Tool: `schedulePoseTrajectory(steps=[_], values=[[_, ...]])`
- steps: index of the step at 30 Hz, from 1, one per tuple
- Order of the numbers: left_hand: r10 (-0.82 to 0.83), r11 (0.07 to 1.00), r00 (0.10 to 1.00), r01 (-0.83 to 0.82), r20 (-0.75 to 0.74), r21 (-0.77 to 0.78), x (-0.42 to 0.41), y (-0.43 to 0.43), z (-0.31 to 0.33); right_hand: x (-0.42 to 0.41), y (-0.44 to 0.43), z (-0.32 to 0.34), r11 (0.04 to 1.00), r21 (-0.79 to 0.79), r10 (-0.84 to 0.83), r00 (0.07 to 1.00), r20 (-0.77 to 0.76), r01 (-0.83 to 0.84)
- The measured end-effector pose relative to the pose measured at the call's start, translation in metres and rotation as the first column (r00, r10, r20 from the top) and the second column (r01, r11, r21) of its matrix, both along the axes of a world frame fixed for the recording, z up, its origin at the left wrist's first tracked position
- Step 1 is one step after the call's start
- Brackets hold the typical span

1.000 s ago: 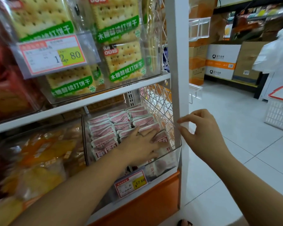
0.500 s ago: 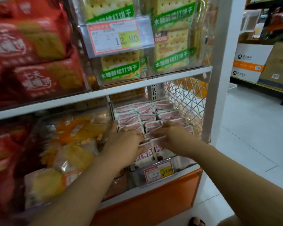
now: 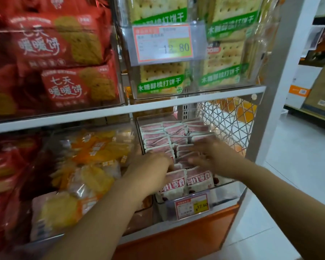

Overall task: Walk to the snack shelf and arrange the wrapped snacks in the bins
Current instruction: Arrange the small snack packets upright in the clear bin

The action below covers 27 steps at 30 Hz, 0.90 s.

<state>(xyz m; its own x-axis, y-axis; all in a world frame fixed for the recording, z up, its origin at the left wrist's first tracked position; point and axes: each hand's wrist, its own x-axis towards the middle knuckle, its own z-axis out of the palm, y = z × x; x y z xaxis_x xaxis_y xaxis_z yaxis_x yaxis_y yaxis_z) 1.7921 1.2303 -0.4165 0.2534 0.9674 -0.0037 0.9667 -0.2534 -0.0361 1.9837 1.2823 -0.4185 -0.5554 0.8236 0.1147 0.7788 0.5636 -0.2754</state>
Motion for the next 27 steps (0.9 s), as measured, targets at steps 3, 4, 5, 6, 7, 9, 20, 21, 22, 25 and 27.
schedulePoseTrajectory(steps=[3, 4, 5, 6, 7, 9, 20, 21, 22, 25, 27], values=[[0.002, 1.0, 0.998, 0.0, 0.056, -0.027, -0.006, 0.003, 0.003, -0.015, 0.03, 0.016, 0.998, 0.015, -0.054, 0.998, -0.012, 0.054], [-0.005, 1.0, 0.997, 0.007, 0.077, -0.026, -0.008, 0.003, 0.002, -0.022, 0.042, 0.017, 0.998, -0.01, -0.059, 0.997, 0.048, 0.059], [-0.019, 1.0, 0.995, 0.021, 0.102, -0.017, -0.01, 0.003, 0.001, -0.031, 0.052, 0.017, 0.995, -0.047, -0.08, 0.991, 0.108, 0.086], [-0.036, 0.999, 0.99, 0.036, 0.134, 0.003, -0.012, 0.003, 0.0, -0.037, 0.063, 0.014, 0.991, -0.071, -0.102, 0.983, 0.155, 0.114], [-0.053, 0.998, 0.986, 0.05, 0.161, 0.024, -0.013, 0.002, -0.001, -0.041, 0.071, 0.013, 0.987, -0.086, -0.113, 0.972, 0.204, 0.133], [-0.072, 0.997, 0.977, 0.063, 0.201, 0.049, -0.015, 0.003, -0.004, -0.045, 0.087, 0.016, 0.979, -0.118, -0.124, 0.948, 0.294, 0.165], [-0.092, 0.994, 0.962, 0.072, 0.256, 0.086, -0.016, 0.006, -0.01, -0.06, 0.088, 0.018, 0.999, 0.053, -0.016, 0.875, 0.484, -0.012], [-0.089, 0.994, 0.961, 0.068, 0.261, 0.086, -0.016, 0.006, -0.011, -0.061, 0.086, 0.017, 0.991, 0.128, -0.027, 0.885, 0.466, -0.036], [-0.085, 0.994, 0.961, 0.064, 0.264, 0.085, -0.016, 0.005, -0.011, -0.062, 0.084, 0.017, 0.982, 0.179, -0.021, 0.898, 0.44, -0.065], [-0.078, 0.994, 0.963, 0.056, 0.258, 0.091, -0.015, 0.005, -0.01, -0.059, 0.085, 0.02, 0.98, 0.177, 0.016, 0.92, 0.391, -0.092], [-0.069, 0.995, 0.965, 0.05, 0.251, 0.082, -0.015, 0.005, -0.01, -0.055, 0.086, 0.019, 0.986, 0.123, 0.055, 0.924, 0.378, -0.109]])
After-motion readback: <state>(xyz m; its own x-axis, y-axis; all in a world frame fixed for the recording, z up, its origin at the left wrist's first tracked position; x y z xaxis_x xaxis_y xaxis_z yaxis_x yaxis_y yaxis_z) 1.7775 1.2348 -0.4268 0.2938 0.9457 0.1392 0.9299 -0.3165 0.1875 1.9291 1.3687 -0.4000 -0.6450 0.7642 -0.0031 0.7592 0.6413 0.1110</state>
